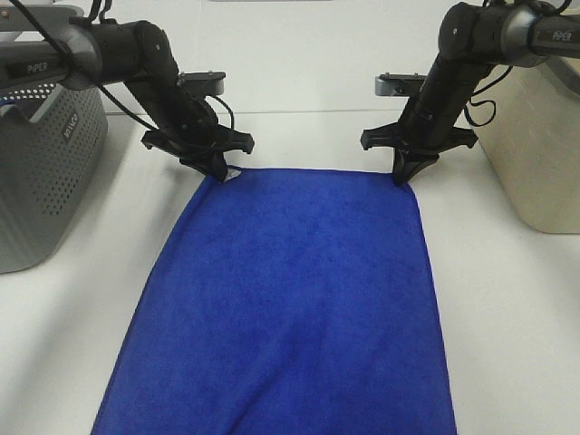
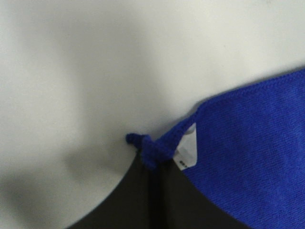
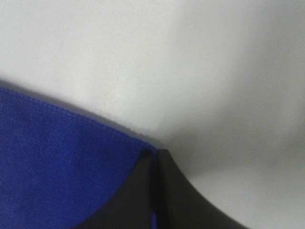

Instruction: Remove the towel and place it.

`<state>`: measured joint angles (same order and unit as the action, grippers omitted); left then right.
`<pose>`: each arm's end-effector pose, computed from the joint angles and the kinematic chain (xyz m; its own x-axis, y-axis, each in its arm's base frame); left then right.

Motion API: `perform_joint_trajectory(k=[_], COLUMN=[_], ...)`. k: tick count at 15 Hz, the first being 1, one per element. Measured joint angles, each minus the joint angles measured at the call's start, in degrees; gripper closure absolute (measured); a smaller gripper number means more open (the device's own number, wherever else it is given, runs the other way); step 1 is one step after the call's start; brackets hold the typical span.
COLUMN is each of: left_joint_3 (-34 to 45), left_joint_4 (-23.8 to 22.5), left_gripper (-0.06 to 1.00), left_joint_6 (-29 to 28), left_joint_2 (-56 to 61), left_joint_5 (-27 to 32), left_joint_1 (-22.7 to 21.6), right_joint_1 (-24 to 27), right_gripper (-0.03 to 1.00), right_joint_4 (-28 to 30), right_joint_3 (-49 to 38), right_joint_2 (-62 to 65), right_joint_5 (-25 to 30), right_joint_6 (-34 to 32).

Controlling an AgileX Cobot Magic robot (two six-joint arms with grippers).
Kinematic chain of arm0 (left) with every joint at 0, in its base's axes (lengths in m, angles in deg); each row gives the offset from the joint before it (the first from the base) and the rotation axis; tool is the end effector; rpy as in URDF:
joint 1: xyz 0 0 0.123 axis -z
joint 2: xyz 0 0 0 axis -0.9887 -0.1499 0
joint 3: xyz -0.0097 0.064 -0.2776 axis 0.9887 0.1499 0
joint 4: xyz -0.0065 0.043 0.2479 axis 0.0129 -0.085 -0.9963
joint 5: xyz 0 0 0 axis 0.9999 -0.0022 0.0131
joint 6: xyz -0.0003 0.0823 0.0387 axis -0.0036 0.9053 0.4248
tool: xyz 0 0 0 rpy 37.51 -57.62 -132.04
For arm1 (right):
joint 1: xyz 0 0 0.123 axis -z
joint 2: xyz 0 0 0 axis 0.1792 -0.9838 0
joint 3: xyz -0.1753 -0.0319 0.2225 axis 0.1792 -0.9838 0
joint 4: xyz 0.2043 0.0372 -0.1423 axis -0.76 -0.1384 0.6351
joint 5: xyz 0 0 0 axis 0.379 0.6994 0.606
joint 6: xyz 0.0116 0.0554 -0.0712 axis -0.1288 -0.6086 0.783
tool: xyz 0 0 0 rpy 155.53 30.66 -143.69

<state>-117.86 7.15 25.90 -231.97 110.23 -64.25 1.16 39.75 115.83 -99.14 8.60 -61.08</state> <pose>0.5060 -0.1760 0.0988 -0.9149 0.1977 -0.3521 0.2880 0.9306 -0.2259 0.4974 0.0960 0.0992 -0.9646 -0.1604 -0.2094 -0.1967 0.9663 0.1662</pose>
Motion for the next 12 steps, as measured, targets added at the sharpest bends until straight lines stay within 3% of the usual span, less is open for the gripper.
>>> perform_joint_trajectory(k=[2,5,6,12], left_joint_3=[0.0,0.0,0.0,-2.1], left_joint_4=[-0.7,-2.6,-4.1,-12.1], left_gripper=[0.94,0.94,0.94,0.94], left_joint_6=[0.2,0.2,0.3,0.3], left_joint_2=[-0.1,-0.3,-0.3,-0.4], left_joint_5=[-0.7,-5.4,-10.7,-22.7], left_joint_1=[0.0,0.0,0.0,0.0], right_joint_1=[0.0,0.0,-0.1,-0.1], right_gripper=[0.95,0.95,0.95,0.95], right_joint_4=[0.1,1.4,2.1,1.7], right_joint_3=[0.0,2.1,4.2,6.4], right_joint_2=[0.0,-0.8,-1.3,-1.4], right_joint_5=[-0.3,-4.2,-8.5,-22.7], right_joint_6=[0.5,6.6,11.9,16.2])
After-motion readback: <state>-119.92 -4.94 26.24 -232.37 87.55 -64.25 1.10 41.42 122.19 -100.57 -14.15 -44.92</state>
